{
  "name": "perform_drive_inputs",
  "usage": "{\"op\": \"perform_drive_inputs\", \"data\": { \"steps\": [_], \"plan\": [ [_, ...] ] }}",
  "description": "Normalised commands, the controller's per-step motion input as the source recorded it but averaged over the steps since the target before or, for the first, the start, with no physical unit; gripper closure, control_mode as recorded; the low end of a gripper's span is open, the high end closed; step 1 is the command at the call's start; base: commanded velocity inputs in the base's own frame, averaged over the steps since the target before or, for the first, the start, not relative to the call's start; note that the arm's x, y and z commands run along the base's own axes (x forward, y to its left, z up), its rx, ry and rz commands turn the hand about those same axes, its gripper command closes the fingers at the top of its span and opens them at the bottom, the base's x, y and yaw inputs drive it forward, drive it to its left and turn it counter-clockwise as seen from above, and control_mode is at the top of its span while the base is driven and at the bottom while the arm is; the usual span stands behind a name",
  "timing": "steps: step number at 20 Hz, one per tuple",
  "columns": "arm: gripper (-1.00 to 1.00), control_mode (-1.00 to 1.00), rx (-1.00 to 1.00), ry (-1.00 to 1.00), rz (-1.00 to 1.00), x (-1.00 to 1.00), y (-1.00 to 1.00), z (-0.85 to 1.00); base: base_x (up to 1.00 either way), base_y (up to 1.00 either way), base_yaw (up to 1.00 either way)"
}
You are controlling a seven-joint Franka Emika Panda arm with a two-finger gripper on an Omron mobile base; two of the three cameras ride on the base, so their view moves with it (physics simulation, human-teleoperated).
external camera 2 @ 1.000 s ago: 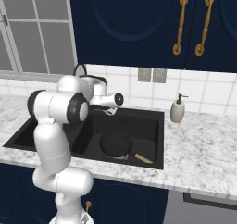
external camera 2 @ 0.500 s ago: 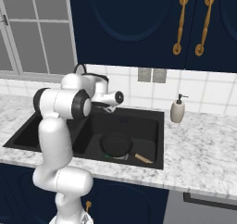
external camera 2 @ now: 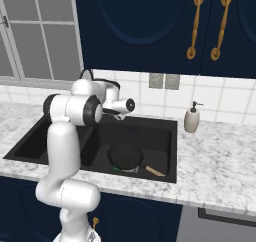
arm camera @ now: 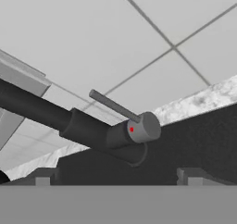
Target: Pick the pan and sponge and place them into the sink. Then turn on the water.
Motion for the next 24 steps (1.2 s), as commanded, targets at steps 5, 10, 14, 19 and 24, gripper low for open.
{"op": "perform_drive_inputs", "data": {
  "steps": [5,10,14,19,24],
  "plan": [
    [-1.0,-1.0,0.01,0.0,0.0,0.21,0.1,-0.19,0.0,0.0,0.0],
    [-1.0,-1.0,0.01,0.0,0.0,0.25,0.14,-0.15,0.0,0.0,0.0],
    [-1.0,-1.0,0.03,0.0,0.0,0.31,0.0,-0.13,0.0,0.0,0.0],
    [-1.0,-1.0,0.03,0.0,0.0,0.24,0.0,-0.18,0.0,0.0,0.0],
    [-1.0,-1.0,0.03,0.0,0.0,0.2,0.0,-0.16,0.0,0.0,0.0]
  ]
}}
